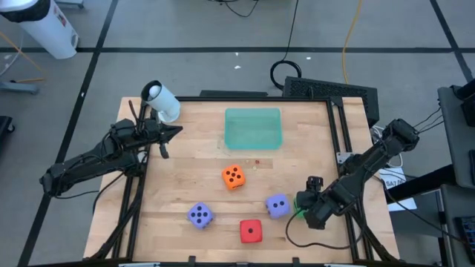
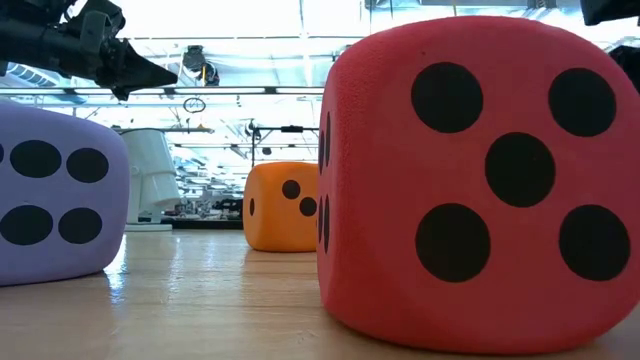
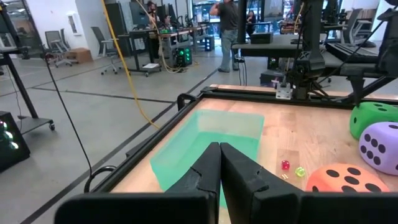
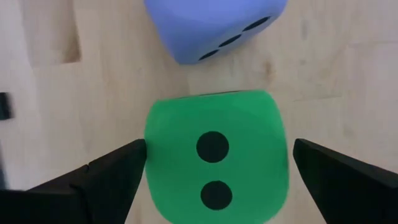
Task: Pick & Place Dice
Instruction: Put the large green dice into the light blue bin
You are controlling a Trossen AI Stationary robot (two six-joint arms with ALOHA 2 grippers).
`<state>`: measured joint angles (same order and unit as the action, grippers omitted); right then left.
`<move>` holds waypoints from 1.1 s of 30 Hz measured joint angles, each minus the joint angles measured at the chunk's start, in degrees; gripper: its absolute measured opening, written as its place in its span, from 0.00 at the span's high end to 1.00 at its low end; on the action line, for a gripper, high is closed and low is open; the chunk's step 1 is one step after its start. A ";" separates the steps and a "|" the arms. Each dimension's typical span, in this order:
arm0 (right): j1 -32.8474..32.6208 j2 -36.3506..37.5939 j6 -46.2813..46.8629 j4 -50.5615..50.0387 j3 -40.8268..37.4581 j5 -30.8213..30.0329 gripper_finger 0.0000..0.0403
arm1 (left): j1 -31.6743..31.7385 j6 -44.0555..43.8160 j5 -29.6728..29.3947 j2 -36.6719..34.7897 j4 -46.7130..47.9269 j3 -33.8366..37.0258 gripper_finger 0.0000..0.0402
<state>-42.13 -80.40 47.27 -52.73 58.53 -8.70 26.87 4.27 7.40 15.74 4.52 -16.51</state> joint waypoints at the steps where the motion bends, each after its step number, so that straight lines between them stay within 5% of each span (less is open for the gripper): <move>1: 0.00 -0.01 0.15 0.22 -0.12 0.80 0.01 | -0.01 0.00 0.00 0.00 0.00 0.00 0.95; 33: -1.00 3.16 -6.43 0.82 -0.32 1.32 0.01 | 0.00 2.03 -0.09 -0.01 0.10 0.00 0.95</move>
<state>-43.13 -77.24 40.84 -51.91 58.22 -7.38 26.87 6.31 7.31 15.74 4.62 -16.51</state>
